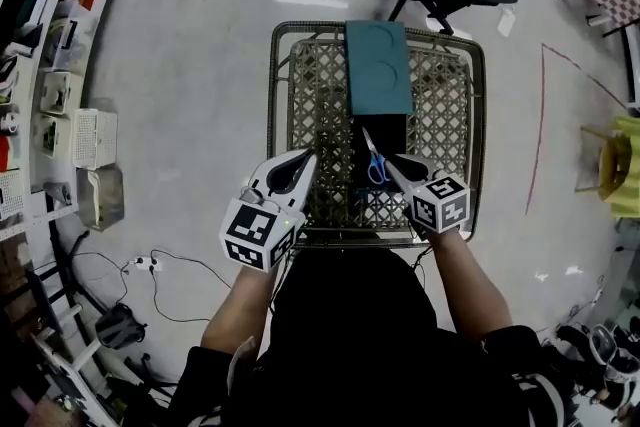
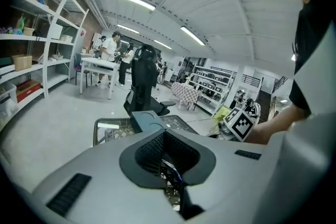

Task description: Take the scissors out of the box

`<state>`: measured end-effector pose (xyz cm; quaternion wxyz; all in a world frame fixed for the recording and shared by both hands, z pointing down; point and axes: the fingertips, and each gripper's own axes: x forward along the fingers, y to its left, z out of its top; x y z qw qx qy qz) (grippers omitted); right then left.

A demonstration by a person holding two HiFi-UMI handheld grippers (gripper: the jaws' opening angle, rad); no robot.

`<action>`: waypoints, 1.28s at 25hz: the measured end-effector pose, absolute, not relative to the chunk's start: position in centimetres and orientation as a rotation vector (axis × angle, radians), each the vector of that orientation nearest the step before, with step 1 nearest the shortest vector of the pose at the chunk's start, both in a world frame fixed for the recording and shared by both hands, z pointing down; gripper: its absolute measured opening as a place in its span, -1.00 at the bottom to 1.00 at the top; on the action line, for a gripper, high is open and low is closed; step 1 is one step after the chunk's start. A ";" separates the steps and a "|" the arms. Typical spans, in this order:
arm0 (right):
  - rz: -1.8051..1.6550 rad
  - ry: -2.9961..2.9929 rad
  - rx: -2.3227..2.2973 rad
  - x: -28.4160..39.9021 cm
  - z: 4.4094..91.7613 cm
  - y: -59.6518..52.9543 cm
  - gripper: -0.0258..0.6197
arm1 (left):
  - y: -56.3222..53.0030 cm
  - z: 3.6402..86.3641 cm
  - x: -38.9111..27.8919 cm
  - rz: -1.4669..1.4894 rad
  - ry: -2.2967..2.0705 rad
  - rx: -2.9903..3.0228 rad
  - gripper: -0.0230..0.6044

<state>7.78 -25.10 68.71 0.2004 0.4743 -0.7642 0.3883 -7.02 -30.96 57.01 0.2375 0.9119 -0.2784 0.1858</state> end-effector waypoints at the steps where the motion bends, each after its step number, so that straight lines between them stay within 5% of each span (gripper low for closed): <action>1: 1.083 -2.116 1.324 7.7 69.5 -25.0 -0.73 | -30.9 57.3 -7.0 0.513 -0.756 2.495 -0.91; 32: 0.903 -1.580 1.037 7.1 82.4 -21.2 -0.51 | -31.0 58.3 -8.6 0.469 -0.703 2.455 -0.91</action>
